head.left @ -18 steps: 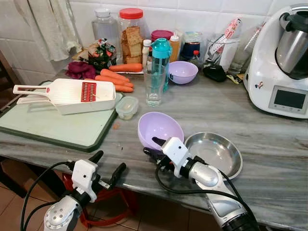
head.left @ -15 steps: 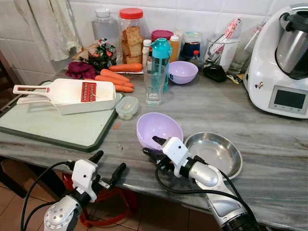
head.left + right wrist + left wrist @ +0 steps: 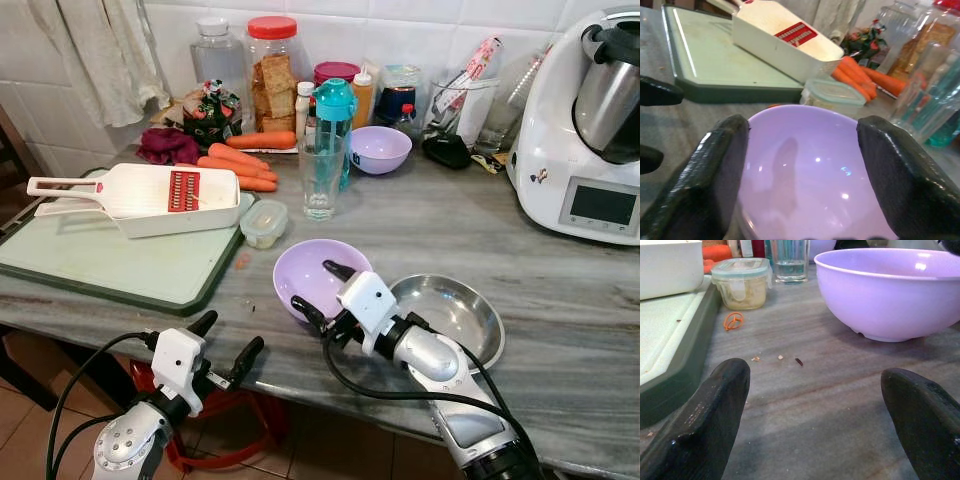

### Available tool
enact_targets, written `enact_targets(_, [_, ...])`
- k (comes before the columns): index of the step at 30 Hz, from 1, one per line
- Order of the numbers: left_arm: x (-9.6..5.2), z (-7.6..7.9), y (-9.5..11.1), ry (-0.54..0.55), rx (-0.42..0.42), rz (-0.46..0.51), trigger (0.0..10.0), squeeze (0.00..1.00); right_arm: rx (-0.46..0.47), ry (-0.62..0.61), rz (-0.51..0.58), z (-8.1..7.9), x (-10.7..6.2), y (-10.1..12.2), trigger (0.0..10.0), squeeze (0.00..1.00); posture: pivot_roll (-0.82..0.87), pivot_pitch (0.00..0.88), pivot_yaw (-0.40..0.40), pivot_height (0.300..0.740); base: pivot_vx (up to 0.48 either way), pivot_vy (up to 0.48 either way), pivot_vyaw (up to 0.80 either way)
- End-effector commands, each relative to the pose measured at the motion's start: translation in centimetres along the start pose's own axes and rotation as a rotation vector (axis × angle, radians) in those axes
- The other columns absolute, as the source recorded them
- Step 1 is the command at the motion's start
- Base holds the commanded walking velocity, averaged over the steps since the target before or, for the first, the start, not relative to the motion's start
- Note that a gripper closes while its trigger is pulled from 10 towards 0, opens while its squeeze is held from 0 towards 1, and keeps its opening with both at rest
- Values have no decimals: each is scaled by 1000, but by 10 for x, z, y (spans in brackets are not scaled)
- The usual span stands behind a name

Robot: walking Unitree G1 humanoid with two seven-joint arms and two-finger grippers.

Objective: Setting the table

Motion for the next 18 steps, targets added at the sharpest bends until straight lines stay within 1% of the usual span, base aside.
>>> enact_targets(1, [3,0,1,-12,3,9,10000,0,-9,-65,30,12,-4,11,10000,1000,14,0,19,740,0,0,0])
enact_targets(2, [3,0,1,-12,3,9,10000,0,-9,-65,30,12,-4,11,10000,1000,14,0,19,740,0,0,0])
enact_targets(4, [4,3,1,-21,-1,11,10000,0,-21,-166,64,29,-13,20,10000,1000,13,0,18,740,0,0,0])
enact_targets(5, [4,3,1,-21,-1,11,10000,0,-21,-166,64,29,-13,20,10000,1000,13,0,18,740,0,0,0])
enact_targets(7, [4,4,1,-26,-7,16,10000,0,-1,-222,76,37,-20,23,10000,1000,13,0,18,740,0,0,0])
enact_targets(8, [4,4,1,-26,-7,16,10000,0,-1,-222,76,37,-20,23,10000,1000,13,0,18,740,0,0,0])
enact_targets(10, [4,8,4,-50,-22,32,10000,0,10,-414,74,62,-45,22,10000,1000,8,0,18,740,0,0,0])
enact_targets(11, [4,8,4,-50,-22,32,10000,0,10,-414,74,62,-45,22,10000,1000,8,0,18,740,0,0,0])
enact_targets(12, [4,8,5,-53,-21,33,10000,0,11,-446,67,66,-50,21,10000,1000,8,0,18,740,0,0,0])
enact_targets(13, [5,7,6,-48,-18,43,10000,0,4,-537,41,77,-63,16,10000,1000,-1,0,22,740,0,0,0])
enact_targets(15, [5,6,8,-40,-14,50,10000,0,-5,-593,19,84,-72,12,10000,1000,-1,0,22,740,0,0,0])
enact_targets(16, [6,4,9,-28,-8,57,10000,0,4,-607,12,85,-75,10,10000,1000,-7,0,24,740,0,0,0])
enact_targets(17, [8,-1,14,3,12,76,10000,0,3,-626,-18,87,-79,4,10000,1000,-13,0,28,740,0,0,0])
enact_targets(18, [8,-1,14,3,12,76,10000,0,3,-626,-18,87,-79,4,10000,1000,-13,0,28,740,0,0,0])
Point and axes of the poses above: a point about 5 cm out from each wrist's last joint towards the gripper, its own x axis pointing out of the wrist towards the gripper, its own y axis along the axis of the wrist's last joint, z = x × y, the point moved 6 cm from there along x, pointing out of the wrist towards the gripper, and after that the axes turned 1 degree about x, right-handed, at the moved point
